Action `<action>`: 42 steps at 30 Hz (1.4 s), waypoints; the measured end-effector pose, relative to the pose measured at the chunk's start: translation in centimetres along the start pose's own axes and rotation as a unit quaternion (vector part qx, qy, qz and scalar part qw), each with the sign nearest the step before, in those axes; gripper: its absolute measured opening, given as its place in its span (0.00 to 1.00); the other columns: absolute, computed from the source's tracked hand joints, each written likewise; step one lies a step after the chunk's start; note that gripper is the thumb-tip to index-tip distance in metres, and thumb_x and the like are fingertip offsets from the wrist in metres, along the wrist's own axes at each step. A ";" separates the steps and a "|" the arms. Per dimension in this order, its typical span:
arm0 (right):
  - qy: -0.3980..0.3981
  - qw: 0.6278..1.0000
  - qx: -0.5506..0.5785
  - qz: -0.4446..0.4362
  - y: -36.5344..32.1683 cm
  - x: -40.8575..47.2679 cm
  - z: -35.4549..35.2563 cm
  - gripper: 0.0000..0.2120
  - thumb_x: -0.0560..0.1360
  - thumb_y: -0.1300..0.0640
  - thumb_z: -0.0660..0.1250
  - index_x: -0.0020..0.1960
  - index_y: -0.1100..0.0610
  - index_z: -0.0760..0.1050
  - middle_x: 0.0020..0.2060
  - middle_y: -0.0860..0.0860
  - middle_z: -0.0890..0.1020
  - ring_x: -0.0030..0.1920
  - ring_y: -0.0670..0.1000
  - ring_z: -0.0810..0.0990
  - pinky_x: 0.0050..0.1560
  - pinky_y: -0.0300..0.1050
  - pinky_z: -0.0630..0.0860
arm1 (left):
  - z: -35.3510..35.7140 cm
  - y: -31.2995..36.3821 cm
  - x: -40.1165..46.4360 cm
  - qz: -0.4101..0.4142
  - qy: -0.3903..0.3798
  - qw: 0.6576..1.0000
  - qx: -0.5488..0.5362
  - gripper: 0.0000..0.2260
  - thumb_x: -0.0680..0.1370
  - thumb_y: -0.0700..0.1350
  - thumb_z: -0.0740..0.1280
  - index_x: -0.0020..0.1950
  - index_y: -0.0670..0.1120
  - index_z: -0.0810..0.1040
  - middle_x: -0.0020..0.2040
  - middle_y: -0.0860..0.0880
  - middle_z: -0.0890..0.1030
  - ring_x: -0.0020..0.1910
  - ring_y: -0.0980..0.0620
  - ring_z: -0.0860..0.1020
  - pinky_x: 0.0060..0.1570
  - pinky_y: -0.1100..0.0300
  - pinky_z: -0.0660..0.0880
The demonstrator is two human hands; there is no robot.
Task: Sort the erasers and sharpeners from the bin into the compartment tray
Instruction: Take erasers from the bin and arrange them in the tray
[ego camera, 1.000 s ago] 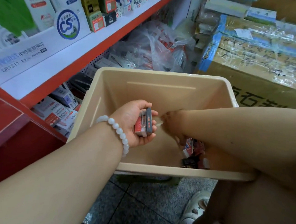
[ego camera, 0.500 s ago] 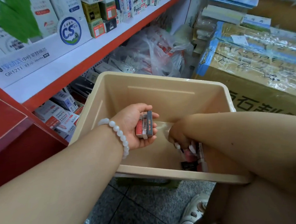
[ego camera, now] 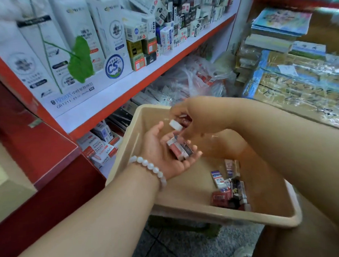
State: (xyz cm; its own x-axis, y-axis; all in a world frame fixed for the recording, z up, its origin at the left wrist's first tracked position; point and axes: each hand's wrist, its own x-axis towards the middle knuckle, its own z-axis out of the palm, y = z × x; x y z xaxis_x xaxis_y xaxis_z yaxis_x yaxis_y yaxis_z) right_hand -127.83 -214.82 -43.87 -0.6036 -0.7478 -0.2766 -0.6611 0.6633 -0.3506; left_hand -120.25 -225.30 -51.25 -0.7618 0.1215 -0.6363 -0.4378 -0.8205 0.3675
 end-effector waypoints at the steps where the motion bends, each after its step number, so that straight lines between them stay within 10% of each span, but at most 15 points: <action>1: -0.001 0.999 -0.032 -0.020 -1.2 -0.3 0.2 0.14 0.70 0.53 0.73 0.53 0.50 0.75 0.42 0.47 0.80 0.34 0.45 0.76 0.36 0.39 0.73 | 0.1 0.0 -0.7 0.001 -0.021 1.000 -0.020 0.22 0.76 0.59 0.60 0.53 0.41 0.78 0.43 0.41 0.80 0.48 0.40 0.76 0.50 0.44 0.75; 7: 0.042 0.997 0.056 -0.036 -4.0 -2.9 0.4 0.26 0.64 0.57 0.78 0.58 0.47 0.72 0.47 0.44 0.80 0.45 0.45 0.77 0.46 0.39 0.73 | 0.5 0.0 -4.6 0.053 -0.076 0.994 -0.052 0.20 0.77 0.55 0.63 0.37 0.41 0.84 0.37 0.43 0.84 0.35 0.44 0.83 0.49 0.50 0.77; 13: 0.124 0.950 0.282 -0.057 -3.8 -5.1 0.6 0.15 0.67 0.68 0.74 0.47 0.51 0.78 0.44 0.49 0.84 0.46 0.48 0.81 0.55 0.48 0.77 | -0.1 0.2 -6.9 0.050 -0.085 0.987 -0.127 0.22 0.74 0.49 0.67 0.64 0.39 0.75 0.61 0.41 0.78 0.64 0.45 0.74 0.47 0.50 0.78; 20: 0.198 0.854 0.471 -0.097 -7.2 -6.7 1.9 0.13 0.68 0.73 0.71 0.45 0.57 0.77 0.37 0.48 0.83 0.39 0.44 0.81 0.43 0.36 0.78 | -0.3 0.2 -11.0 0.074 -0.121 0.977 -0.158 0.25 0.68 0.42 0.70 0.65 0.40 0.75 0.66 0.42 0.75 0.64 0.46 0.74 0.46 0.52 0.80; 27: 0.189 0.726 0.654 -0.095 -12.1 -6.5 2.8 0.08 0.71 0.67 0.68 0.49 0.60 0.76 0.42 0.58 0.81 0.39 0.51 0.80 0.41 0.41 0.78 | -1.4 0.9 -15.6 0.126 -0.090 0.976 -0.151 0.10 0.65 0.32 0.68 0.45 0.35 0.77 0.37 0.41 0.80 0.37 0.47 0.79 0.32 0.58 0.80; 34: 0.187 0.717 0.654 -0.153 -19.3 -5.4 1.2 0.14 0.70 0.70 0.68 0.51 0.55 0.77 0.34 0.48 0.82 0.31 0.41 0.79 0.29 0.28 0.70 | -4.9 4.8 -24.1 0.250 -0.029 0.965 -0.078 0.15 0.65 0.27 0.61 0.46 0.41 0.78 0.43 0.41 0.78 0.46 0.47 0.74 0.27 0.65 0.76; 42: 0.083 0.831 0.523 -0.173 -28.6 -1.1 3.8 0.12 0.68 0.68 0.73 0.36 0.51 0.80 0.35 0.55 0.75 0.34 0.51 0.72 0.32 0.38 0.70 | -14.7 11.0 -33.8 0.487 0.171 0.849 0.109 0.17 0.71 0.25 0.63 0.48 0.46 0.79 0.39 0.43 0.79 0.33 0.51 0.75 0.24 0.66 0.70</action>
State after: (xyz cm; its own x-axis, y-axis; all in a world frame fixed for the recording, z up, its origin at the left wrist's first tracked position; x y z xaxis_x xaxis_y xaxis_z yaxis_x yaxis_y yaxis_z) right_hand -106.54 -233.09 -36.89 -0.5685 -0.8167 0.0987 -0.1114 -0.0425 -0.9929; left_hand -92.27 -246.62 -35.71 -0.6461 -0.7561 -0.1040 0.2142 -0.3105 0.9261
